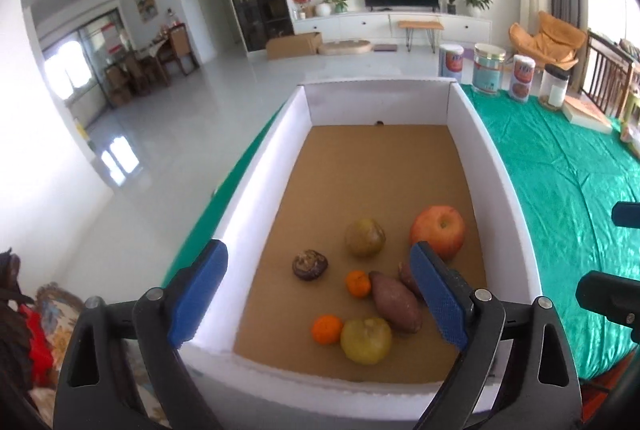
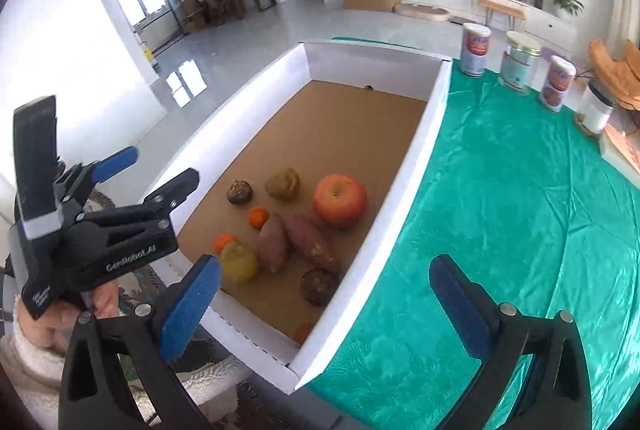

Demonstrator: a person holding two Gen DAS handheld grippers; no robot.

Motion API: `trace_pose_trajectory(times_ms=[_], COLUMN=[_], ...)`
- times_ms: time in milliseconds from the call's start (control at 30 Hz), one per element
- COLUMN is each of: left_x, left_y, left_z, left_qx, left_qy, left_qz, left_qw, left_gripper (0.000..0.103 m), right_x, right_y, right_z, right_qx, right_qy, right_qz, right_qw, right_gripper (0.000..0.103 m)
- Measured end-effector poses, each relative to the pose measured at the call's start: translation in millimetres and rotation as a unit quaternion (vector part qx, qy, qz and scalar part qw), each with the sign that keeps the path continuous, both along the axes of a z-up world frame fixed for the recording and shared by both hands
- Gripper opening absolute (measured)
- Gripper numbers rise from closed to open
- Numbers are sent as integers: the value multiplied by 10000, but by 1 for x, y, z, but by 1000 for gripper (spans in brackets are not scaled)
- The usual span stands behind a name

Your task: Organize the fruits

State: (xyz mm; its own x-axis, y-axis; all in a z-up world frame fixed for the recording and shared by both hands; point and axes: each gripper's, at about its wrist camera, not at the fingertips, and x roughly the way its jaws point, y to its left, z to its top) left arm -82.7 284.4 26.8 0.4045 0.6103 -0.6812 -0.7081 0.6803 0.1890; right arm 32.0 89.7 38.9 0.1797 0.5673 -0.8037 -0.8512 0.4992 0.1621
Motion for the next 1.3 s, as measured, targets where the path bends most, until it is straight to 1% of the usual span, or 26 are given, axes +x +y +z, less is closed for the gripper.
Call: trace_pose_trajectory(times_ms=[100, 167, 233, 367, 567, 700, 900, 1100, 1233, 1300], left_x=[-7, -9, -9, -17, -29, -35, -39, -39, -43, -43], left_y=[-14, -18, -18, -14, -5, 0, 9, 10, 11, 11], left_z=[2, 2, 0, -3, -8, -11, -18, -22, -22, -21], left_qx=[0, -77, -173, -319, -480, -567, -805, -836, -902, -844], left_qy=[40, 136, 224, 334, 284, 272, 233, 235, 141, 134], left_qz=[118, 131, 88, 126, 201, 248, 286, 265, 242, 248], left_qw=[9999, 9998, 9996, 9989, 9982, 9977, 9961, 9959, 9955, 9960], left_gripper=[94, 94, 94, 94, 94, 94, 94, 94, 94, 94], right_x=[-18, -27, -35, -43, -45, -45, -46, -43, -45, -46], right_y=[-5, 3, 26, 30, 39, 45, 49, 51, 54, 56], right_z=[-3, -5, -8, -10, -10, -16, -20, -22, -24, -25], right_qx=[-36, -96, -215, -353, -419, -479, -503, -531, -548, -551], right_qy=[-36, -10, -92, -204, -187, -148, -146, -122, -94, -74], right_qz=[-117, -58, 11, -82, -151, -149, -218, -274, -247, -225], right_qw=[9999, 9999, 9997, 9991, 9988, 9986, 9984, 9981, 9981, 9982], right_gripper=[103, 103, 103, 103, 103, 103, 103, 103, 103, 103])
